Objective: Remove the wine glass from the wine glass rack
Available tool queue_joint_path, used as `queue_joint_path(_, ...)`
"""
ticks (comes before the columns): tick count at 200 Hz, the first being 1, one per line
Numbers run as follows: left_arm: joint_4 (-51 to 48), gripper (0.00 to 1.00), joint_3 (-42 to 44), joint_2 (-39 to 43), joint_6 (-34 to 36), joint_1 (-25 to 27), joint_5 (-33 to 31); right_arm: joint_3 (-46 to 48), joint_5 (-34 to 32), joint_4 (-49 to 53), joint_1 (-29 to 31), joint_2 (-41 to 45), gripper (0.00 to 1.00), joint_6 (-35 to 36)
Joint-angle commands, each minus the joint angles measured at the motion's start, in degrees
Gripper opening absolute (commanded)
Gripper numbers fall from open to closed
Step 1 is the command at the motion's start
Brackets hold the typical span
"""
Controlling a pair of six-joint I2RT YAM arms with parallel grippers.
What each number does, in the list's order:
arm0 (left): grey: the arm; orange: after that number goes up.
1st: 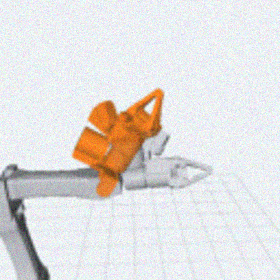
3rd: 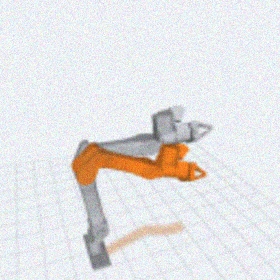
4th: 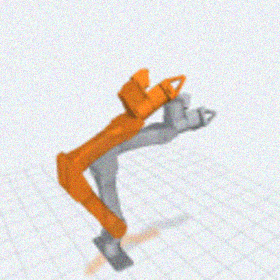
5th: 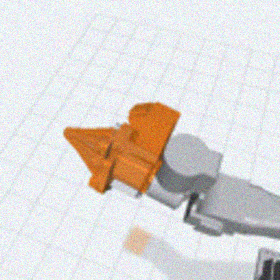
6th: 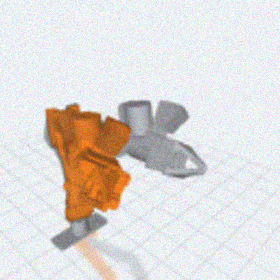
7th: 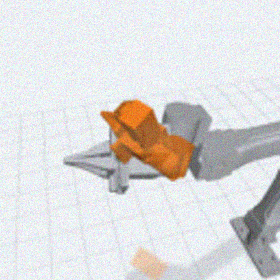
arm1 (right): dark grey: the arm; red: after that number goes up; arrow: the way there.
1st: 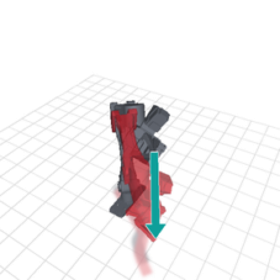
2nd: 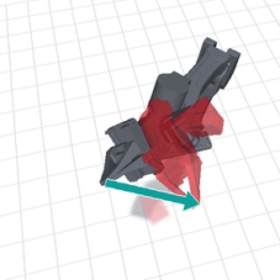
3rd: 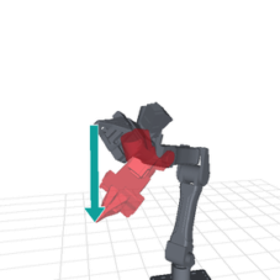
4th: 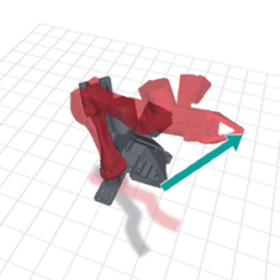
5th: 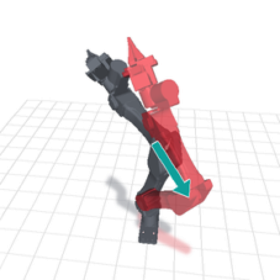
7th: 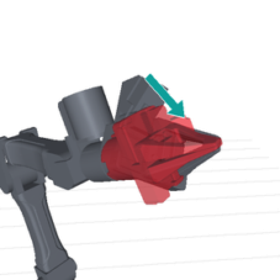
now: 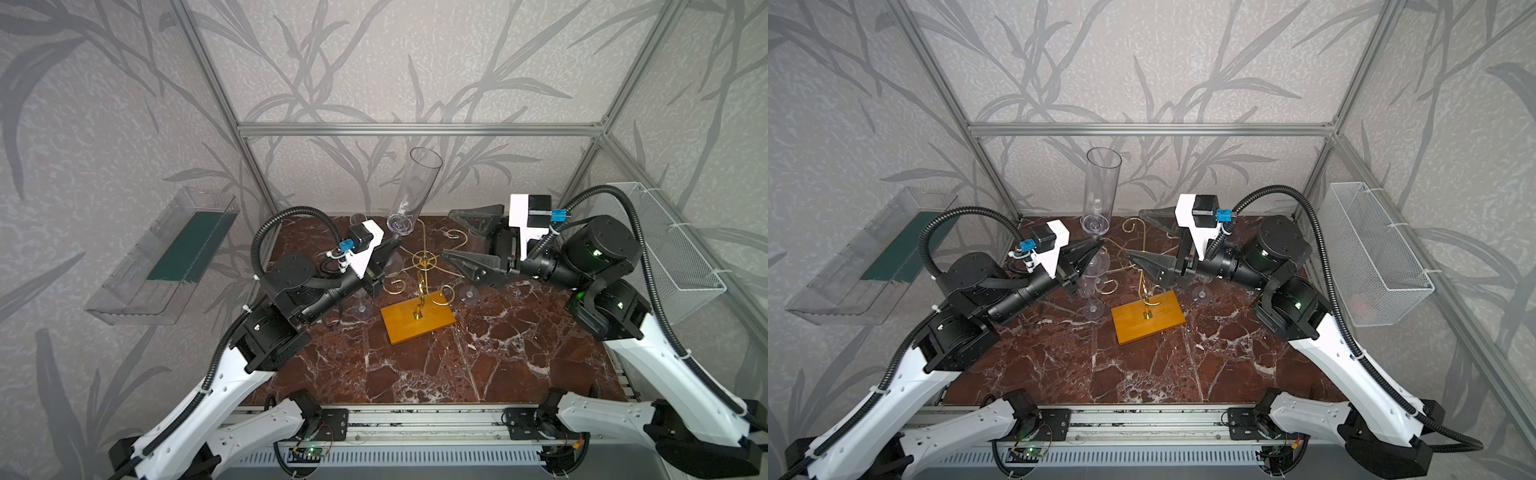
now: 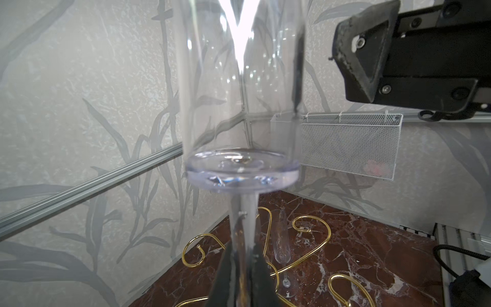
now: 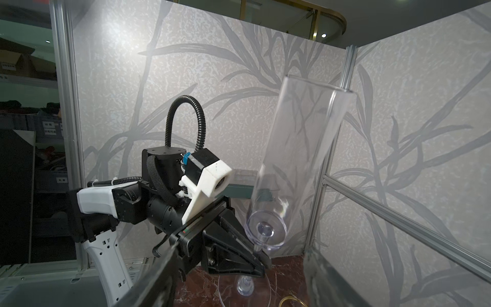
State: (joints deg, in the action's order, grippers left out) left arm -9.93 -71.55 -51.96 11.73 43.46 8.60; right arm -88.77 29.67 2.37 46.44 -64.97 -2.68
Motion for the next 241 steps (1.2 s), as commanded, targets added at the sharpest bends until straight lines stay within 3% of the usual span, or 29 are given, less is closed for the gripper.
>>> queue_joint_path(1,0.29,0.0,-1.58,0.12,5.95,0.22,-0.17,-2.33,0.5,-4.38,-0.2,-0.88,0.73,-3.53)
queue_joint_path(165,-1.45,0.0,0.36,-0.42,13.4,1.01,-0.96,-7.39,-0.64,-12.58,-0.23,-9.87,0.69,-11.26)
queue_joint_path(183,-1.42,0.0,0.36,-0.42,13.5,1.1,-1.04,-6.77,-1.11,-13.33,-0.25,-9.91,0.64,-11.39)
queue_joint_path(214,-1.49,0.0,0.36,-0.57,13.76,1.32,-1.24,-6.5,-0.76,-13.52,-0.2,-10.0,0.42,-11.28)
queue_joint_path(241,-1.78,0.0,0.3,-0.77,13.55,1.47,-1.24,-6.0,-0.84,-13.86,-0.24,-9.99,0.32,-10.73)
